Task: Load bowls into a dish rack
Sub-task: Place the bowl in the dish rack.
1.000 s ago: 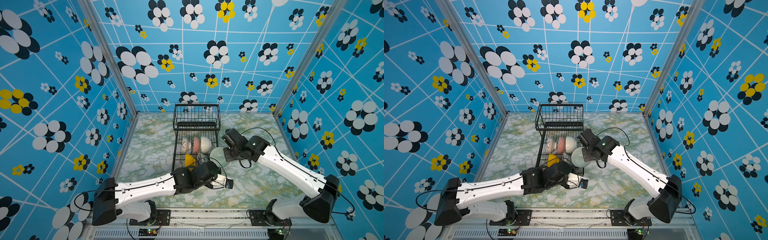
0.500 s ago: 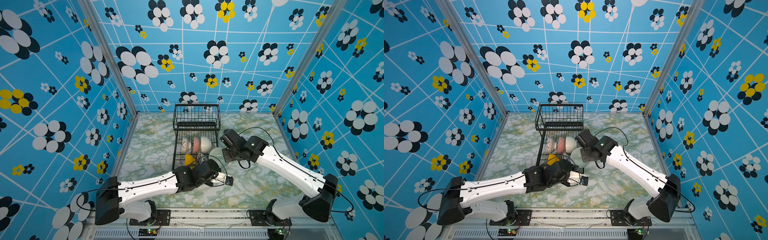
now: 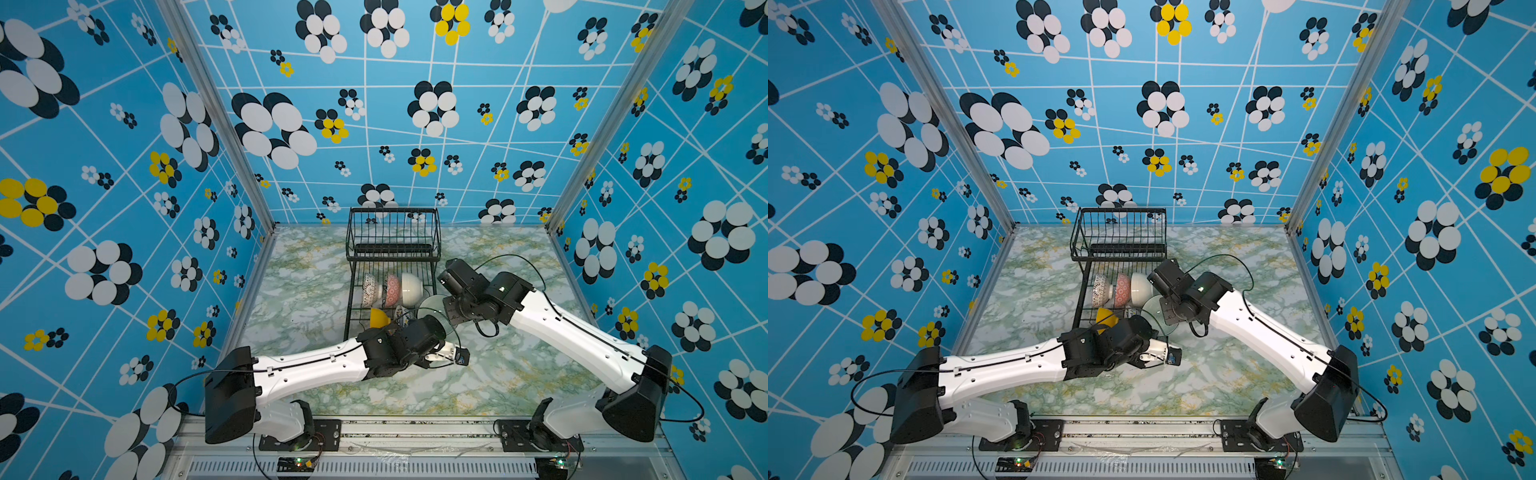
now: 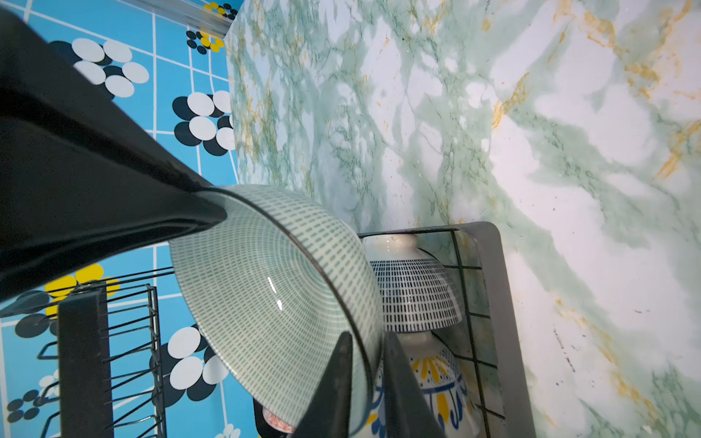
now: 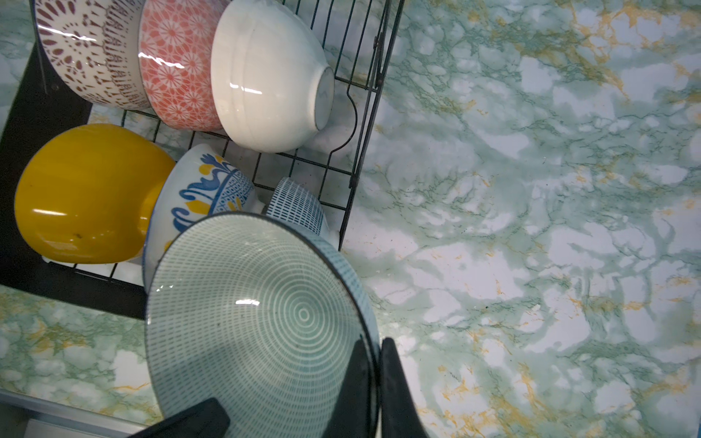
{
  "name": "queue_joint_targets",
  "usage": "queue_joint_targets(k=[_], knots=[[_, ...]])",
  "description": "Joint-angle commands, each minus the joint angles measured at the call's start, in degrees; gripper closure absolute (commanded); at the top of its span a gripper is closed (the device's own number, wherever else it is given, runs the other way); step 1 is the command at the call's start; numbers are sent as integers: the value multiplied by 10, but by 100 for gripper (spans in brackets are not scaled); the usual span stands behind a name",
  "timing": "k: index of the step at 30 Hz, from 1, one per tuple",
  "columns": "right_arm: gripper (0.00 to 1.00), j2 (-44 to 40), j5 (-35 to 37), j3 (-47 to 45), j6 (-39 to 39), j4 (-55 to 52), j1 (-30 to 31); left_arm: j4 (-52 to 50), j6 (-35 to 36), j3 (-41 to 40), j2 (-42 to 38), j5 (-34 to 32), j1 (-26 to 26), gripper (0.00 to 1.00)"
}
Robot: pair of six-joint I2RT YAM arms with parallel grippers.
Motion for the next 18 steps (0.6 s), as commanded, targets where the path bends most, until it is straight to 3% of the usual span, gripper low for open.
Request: queue_joint_targets(k=[1, 6, 18], knots=[[100, 0, 16, 26, 16, -5, 7, -17, -9, 17, 12, -15, 3, 81], [100, 0, 15, 24, 19, -2, 6, -18, -15, 17, 22, -22, 4, 82], [100, -5, 6, 11, 21, 15, 7, 9, -6, 3, 2, -13, 7, 99]])
